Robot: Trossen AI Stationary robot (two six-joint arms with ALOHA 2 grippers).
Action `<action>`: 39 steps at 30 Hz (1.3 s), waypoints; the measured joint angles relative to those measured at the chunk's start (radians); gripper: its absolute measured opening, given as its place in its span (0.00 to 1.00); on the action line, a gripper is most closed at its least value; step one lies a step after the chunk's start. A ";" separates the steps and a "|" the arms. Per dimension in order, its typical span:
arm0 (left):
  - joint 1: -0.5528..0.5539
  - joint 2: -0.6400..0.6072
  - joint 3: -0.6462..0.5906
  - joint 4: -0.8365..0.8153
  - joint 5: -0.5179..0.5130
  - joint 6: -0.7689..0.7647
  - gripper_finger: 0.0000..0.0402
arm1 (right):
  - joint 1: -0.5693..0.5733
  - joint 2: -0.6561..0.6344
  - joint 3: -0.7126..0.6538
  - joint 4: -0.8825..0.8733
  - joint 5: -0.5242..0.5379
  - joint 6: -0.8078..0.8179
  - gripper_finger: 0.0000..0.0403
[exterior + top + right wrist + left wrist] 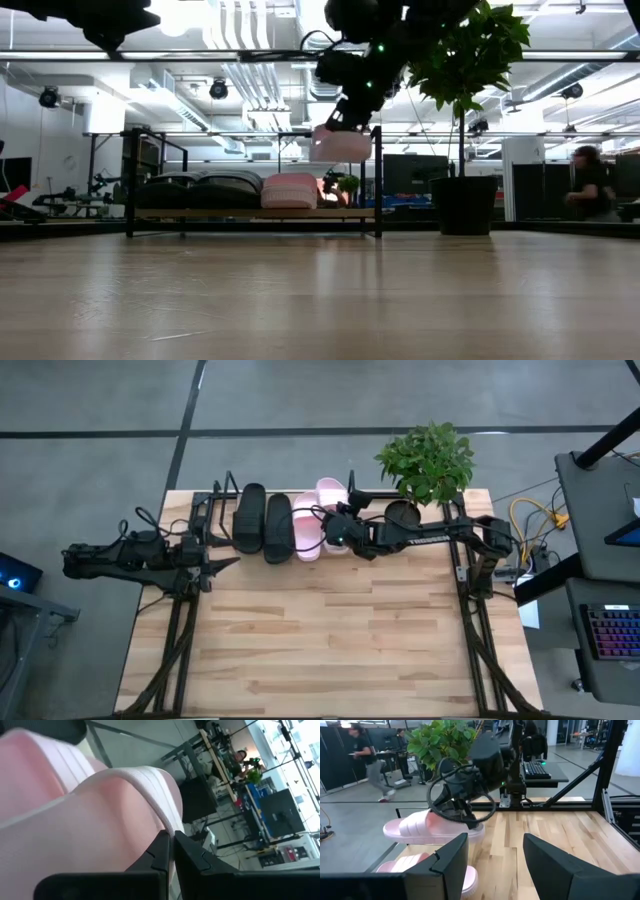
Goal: Pick and place slides into the shelf
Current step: Put the pink slipper on the shelf
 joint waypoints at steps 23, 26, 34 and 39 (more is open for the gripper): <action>0.000 -0.005 0.000 0.001 0.006 -0.023 0.44 | -0.058 0.059 -0.026 0.072 -0.047 -0.001 0.02; 0.000 -0.005 0.000 0.001 0.006 -0.023 0.44 | -0.056 0.068 -0.002 0.067 -0.084 0.003 0.02; 0.000 -0.006 0.000 0.000 0.007 -0.023 0.44 | -0.054 0.067 0.030 0.064 -0.078 0.024 0.02; 0.000 -0.005 0.000 0.000 0.008 -0.024 0.44 | -0.054 0.066 0.029 0.006 -0.018 0.050 0.02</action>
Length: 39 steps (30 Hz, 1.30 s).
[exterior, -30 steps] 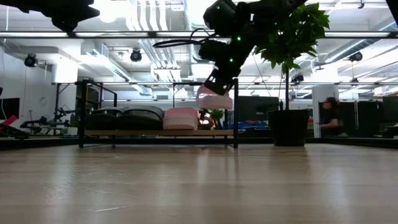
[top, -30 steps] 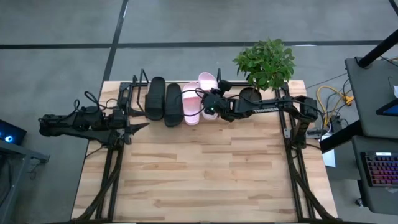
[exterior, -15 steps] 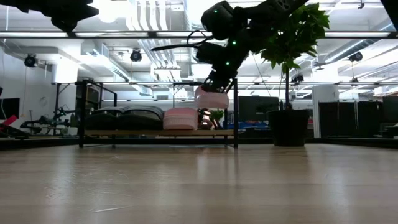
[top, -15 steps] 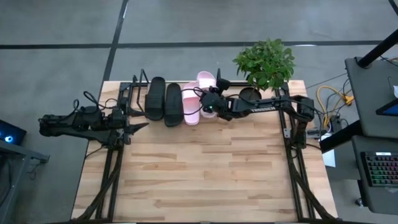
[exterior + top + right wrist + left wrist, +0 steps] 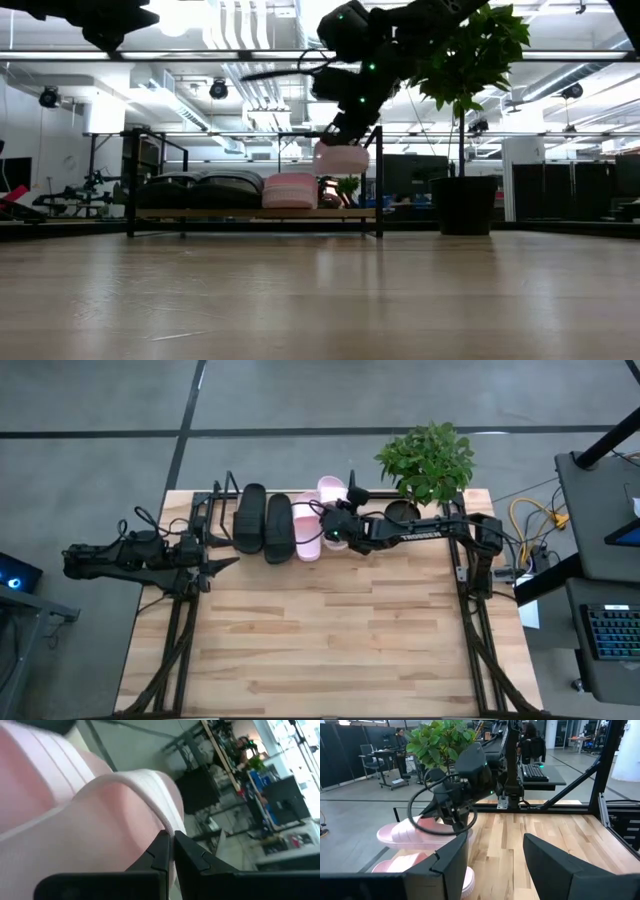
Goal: Pick and place slides into the shelf
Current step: Put the pink slipper on the shelf
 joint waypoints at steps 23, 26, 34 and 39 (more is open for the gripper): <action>0.000 -0.001 0.000 -0.002 0.001 -0.001 0.44 | 0.002 0.031 0.004 -0.067 0.020 0.137 0.02; 0.000 0.000 0.000 -0.002 0.000 0.000 0.44 | 0.002 0.032 0.003 -0.060 0.019 0.148 0.02; 0.000 0.000 0.000 -0.004 0.000 0.000 0.44 | 0.009 0.035 0.015 -0.032 -0.036 0.159 0.02; 0.000 -0.001 0.000 -0.009 0.000 0.000 0.44 | 0.010 0.038 0.014 -0.049 -0.028 0.145 0.02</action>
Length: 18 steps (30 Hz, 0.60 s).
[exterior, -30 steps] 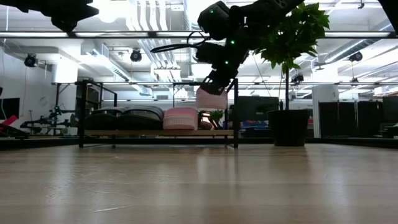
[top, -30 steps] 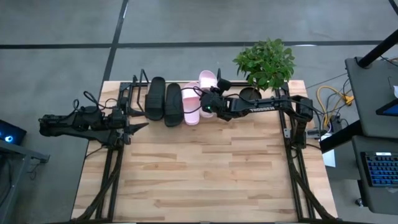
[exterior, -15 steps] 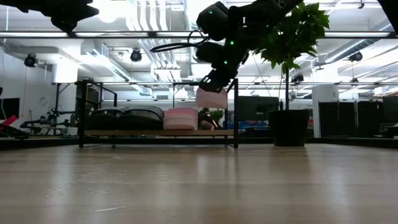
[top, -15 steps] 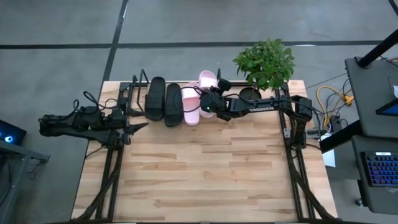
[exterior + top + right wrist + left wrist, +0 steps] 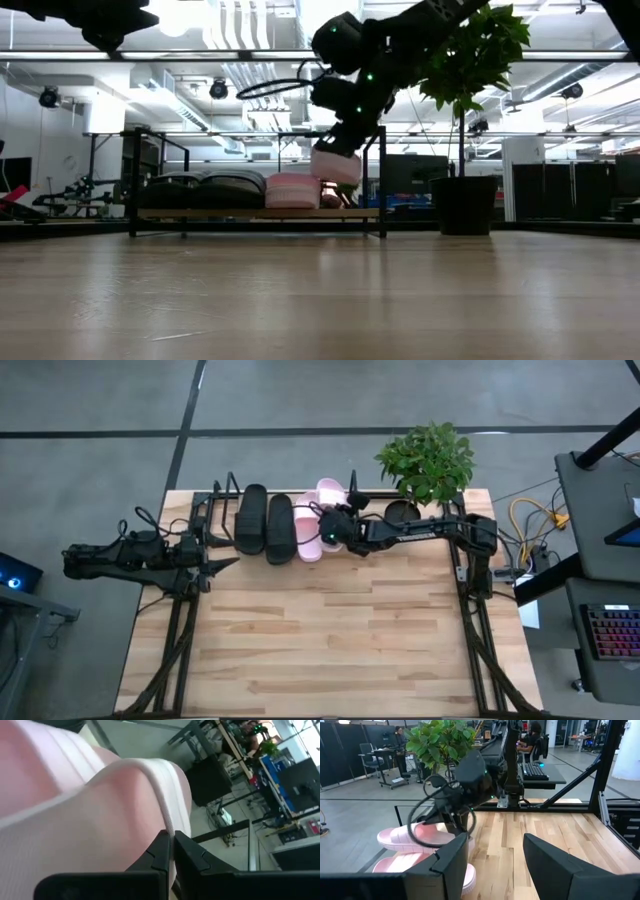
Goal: Pick and place slides into the shelf
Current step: Put the pink slipper on the shelf
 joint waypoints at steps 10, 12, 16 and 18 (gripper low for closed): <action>0.000 0.000 0.000 0.000 0.000 0.000 0.44 | 0.018 -0.004 0.016 -0.065 0.077 -0.036 0.02; 0.000 0.000 0.000 0.000 0.000 -0.001 0.44 | 0.023 -0.004 0.016 -0.067 0.082 -0.049 0.02; 0.000 0.000 0.000 0.000 0.000 -0.018 0.44 | 0.031 -0.004 0.017 -0.066 0.086 -0.065 0.02; 0.000 0.000 0.000 -0.001 0.000 -0.021 0.44 | 0.033 -0.007 0.017 -0.068 0.086 -0.068 0.02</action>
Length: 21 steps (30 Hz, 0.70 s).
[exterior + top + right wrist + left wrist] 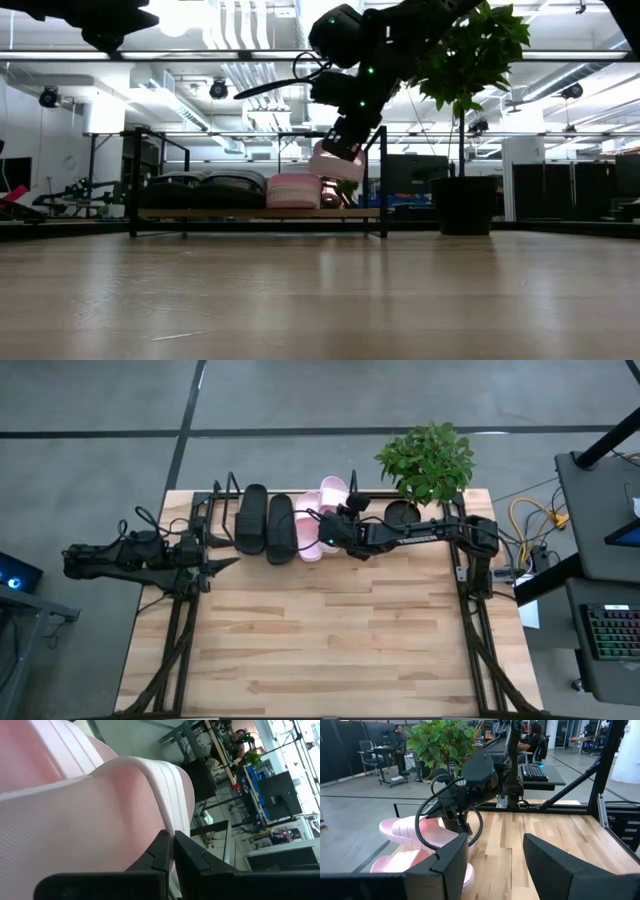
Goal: Pick and place slides into the shelf
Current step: Put the pink slipper on the shelf
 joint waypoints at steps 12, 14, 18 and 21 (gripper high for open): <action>0.000 0.000 0.000 -0.006 0.000 -0.003 0.44 | 0.019 -0.030 0.002 -0.054 0.008 0.011 0.02; 0.000 0.000 0.000 -0.006 0.000 -0.003 0.44 | 0.020 -0.030 0.002 -0.073 0.008 0.021 0.02; 0.000 0.000 0.000 -0.006 0.000 -0.003 0.44 | 0.020 -0.030 0.002 -0.109 0.008 0.047 0.02; 0.000 0.000 0.000 -0.005 0.000 -0.003 0.44 | 0.020 -0.030 0.002 -0.137 0.008 0.055 0.02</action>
